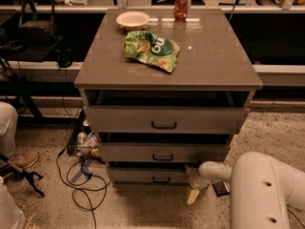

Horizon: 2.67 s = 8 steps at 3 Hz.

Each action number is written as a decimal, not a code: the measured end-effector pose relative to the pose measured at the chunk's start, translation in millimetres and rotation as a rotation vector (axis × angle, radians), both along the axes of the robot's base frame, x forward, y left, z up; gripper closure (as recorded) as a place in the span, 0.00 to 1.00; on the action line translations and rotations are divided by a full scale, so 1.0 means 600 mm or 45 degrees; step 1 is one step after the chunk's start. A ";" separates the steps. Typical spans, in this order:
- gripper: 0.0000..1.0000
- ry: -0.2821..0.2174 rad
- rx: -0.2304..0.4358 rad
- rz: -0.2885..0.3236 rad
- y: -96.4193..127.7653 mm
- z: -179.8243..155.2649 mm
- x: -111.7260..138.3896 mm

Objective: Open bottom drawer

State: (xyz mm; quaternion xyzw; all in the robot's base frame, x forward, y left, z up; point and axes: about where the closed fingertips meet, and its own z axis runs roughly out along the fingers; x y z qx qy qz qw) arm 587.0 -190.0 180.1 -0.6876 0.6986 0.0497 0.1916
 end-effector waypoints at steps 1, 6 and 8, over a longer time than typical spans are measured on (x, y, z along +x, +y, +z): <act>0.00 0.013 0.003 -0.030 0.015 -0.010 0.027; 1.00 0.054 -0.101 -0.109 0.000 0.007 -0.017; 0.58 0.056 -0.101 -0.109 0.001 0.011 -0.018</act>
Offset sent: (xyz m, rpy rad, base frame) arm 0.0301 0.0257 -0.0082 -0.0581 0.0099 -0.0540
